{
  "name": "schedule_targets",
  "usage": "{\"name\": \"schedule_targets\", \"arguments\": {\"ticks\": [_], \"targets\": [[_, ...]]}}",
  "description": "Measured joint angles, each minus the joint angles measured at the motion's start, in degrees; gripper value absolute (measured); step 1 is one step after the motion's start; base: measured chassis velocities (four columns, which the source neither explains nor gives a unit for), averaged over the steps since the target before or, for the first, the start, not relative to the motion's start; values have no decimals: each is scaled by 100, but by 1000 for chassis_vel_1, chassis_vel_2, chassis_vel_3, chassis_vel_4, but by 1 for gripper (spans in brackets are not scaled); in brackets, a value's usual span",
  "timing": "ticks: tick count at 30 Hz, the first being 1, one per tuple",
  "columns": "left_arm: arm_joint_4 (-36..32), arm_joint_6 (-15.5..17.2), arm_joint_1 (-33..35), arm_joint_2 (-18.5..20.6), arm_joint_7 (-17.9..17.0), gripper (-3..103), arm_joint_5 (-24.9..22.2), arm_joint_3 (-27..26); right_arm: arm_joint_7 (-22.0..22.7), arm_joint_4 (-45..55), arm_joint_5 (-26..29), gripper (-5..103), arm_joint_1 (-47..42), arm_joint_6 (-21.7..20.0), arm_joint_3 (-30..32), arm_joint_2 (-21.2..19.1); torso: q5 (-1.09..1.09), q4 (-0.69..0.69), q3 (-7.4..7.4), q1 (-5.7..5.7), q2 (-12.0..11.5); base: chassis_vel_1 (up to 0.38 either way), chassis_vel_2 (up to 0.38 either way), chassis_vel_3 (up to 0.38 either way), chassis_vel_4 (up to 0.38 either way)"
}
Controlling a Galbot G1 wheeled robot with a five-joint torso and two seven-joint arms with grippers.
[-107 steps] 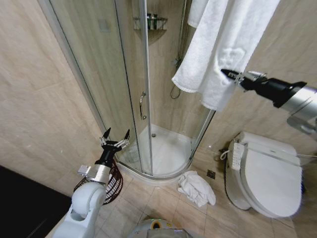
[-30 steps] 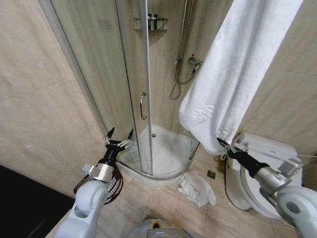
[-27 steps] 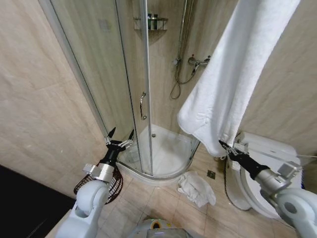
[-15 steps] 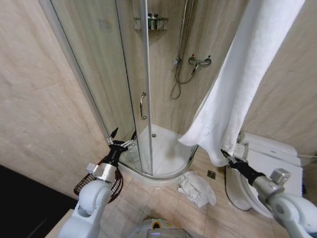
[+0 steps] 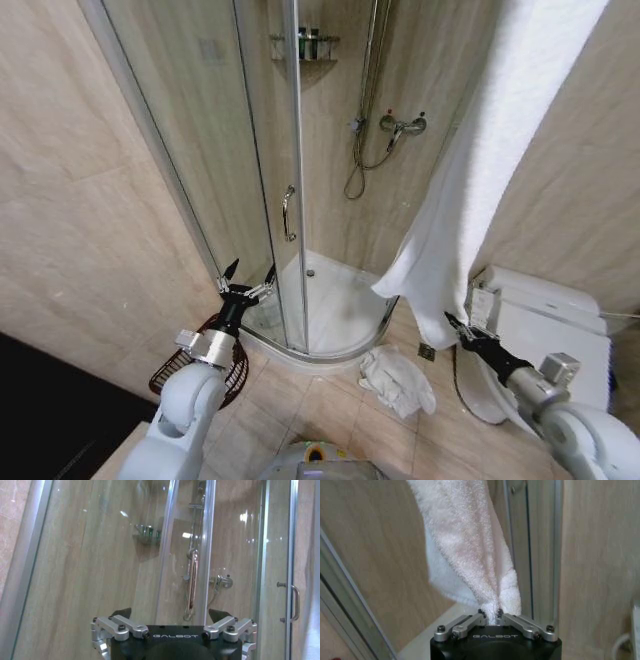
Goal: Discard the used towel into the hamper.
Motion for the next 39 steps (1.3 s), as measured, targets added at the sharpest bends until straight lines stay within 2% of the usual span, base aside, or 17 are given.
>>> {"name": "schedule_targets", "arguments": {"ticks": [16,20,23,25,26,27,29,33,36,37,39], "targets": [[-10,-7,-5,-34,9,100,48,69,-168,-81,-332,2,-66,283,-29,433,0,0,0,0,0,0,0,0,0],[-10,-7,-8,-34,9,100,48,66,-205,284,-294,2,-164,545,85,490,2,-1,0,0,0,0,0,0,0],[-10,-7,3,-33,10,100,48,56,-182,792,-59,2,-172,716,229,460,0,-1,0,0,0,0,0,0,0],[-9,-9,3,-31,12,100,45,52,19,1236,235,2,-94,645,362,342,-4,-1,0,0,0,0,0,0,0],[-6,-10,-10,-33,12,100,43,54,345,1556,472,2,121,428,493,165,-6,1,0,0,0,0,0,0,0],[-6,-10,-10,-33,12,100,43,54,345,1556,472,2,121,428,493,165,-6,1,0,0,0,0,0,0,0],[-5,-11,-23,-38,12,100,40,74,686,1700,561,2,369,311,577,-38,-4,2,-1,0,0,0,0,0,0],[-5,-20,-23,-36,12,100,29,80,1007,1756,549,2,522,385,675,-243,3,1,0,0,0,0,0,0,0],[-5,-36,-13,-25,-9,100,12,52,1380,1967,880,2,633,510,1041,-516,-2,0,0,0,0,0,0,0,0],[-5,-36,-13,-25,-9,100,12,52,1380,1967,880,2,633,510,1041,-516,-2,0,0,0,0,0,0,0,0],[-5,-55,-7,-24,-48,100,7,52,1572,2069,1297,2,687,527,1442,-793,-2,0,0,0,0,0,0,0,0]]}}
